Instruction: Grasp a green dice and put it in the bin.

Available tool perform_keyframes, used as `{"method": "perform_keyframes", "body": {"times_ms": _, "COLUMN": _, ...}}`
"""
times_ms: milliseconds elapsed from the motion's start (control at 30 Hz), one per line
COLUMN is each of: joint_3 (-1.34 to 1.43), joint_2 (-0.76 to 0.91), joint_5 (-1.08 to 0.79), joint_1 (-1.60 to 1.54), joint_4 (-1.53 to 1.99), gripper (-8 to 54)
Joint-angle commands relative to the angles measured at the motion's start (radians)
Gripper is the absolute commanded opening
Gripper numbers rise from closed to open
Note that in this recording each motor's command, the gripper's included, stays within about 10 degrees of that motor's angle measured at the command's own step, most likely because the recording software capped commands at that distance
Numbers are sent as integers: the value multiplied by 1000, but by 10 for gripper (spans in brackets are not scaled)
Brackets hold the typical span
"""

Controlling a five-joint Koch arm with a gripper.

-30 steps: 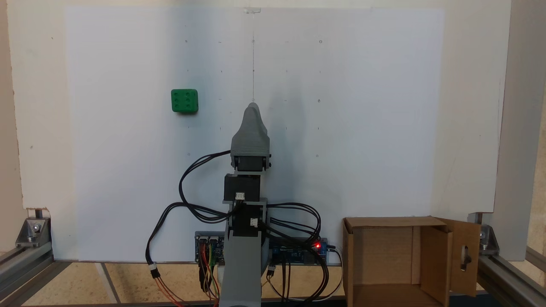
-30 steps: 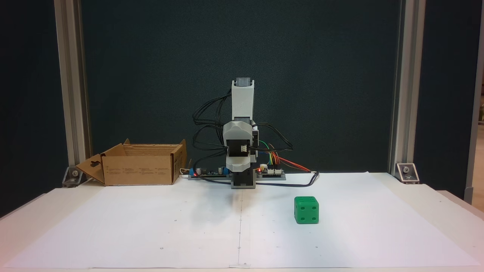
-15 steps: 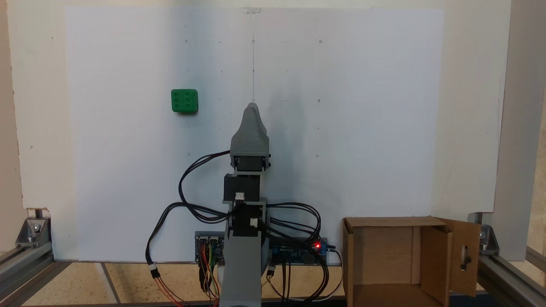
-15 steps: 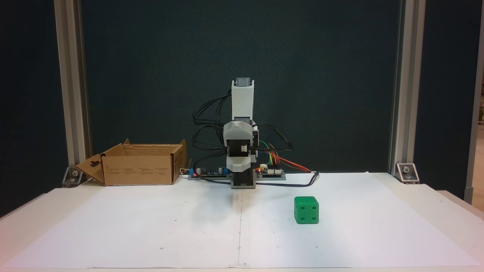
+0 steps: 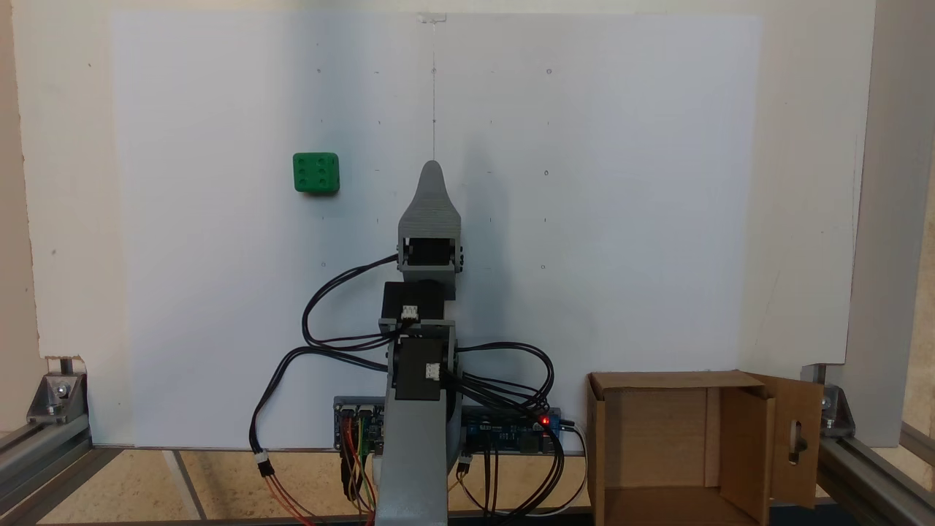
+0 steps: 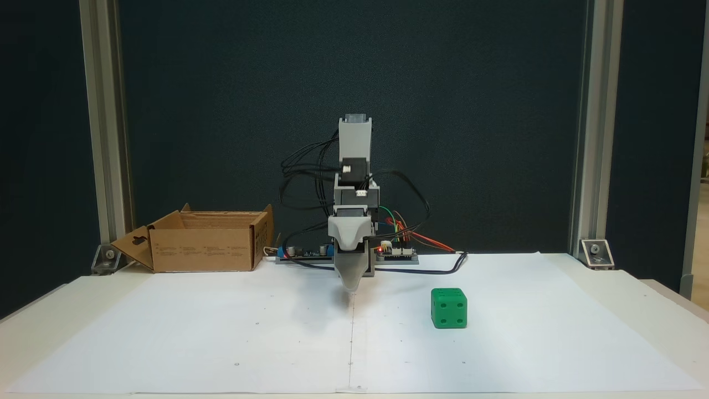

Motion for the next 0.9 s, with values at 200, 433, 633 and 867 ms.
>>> {"method": "perform_keyframes", "body": {"times_ms": 200, "joint_3": -365, "joint_2": 112, "joint_5": 40, "joint_1": 3, "joint_4": 552, "gripper": 431}}
{"method": "perform_keyframes", "body": {"times_ms": 433, "joint_3": -614, "joint_2": 60, "joint_5": 120, "joint_1": -84, "joint_4": 997, "gripper": 431}}
{"method": "perform_keyframes", "body": {"times_ms": 633, "joint_3": -914, "joint_2": -173, "joint_5": 252, "joint_1": -126, "joint_4": 1365, "gripper": 433}}
{"method": "perform_keyframes", "body": {"times_ms": 867, "joint_3": -1258, "joint_2": -440, "joint_5": 336, "joint_1": -130, "joint_4": 1634, "gripper": 440}}
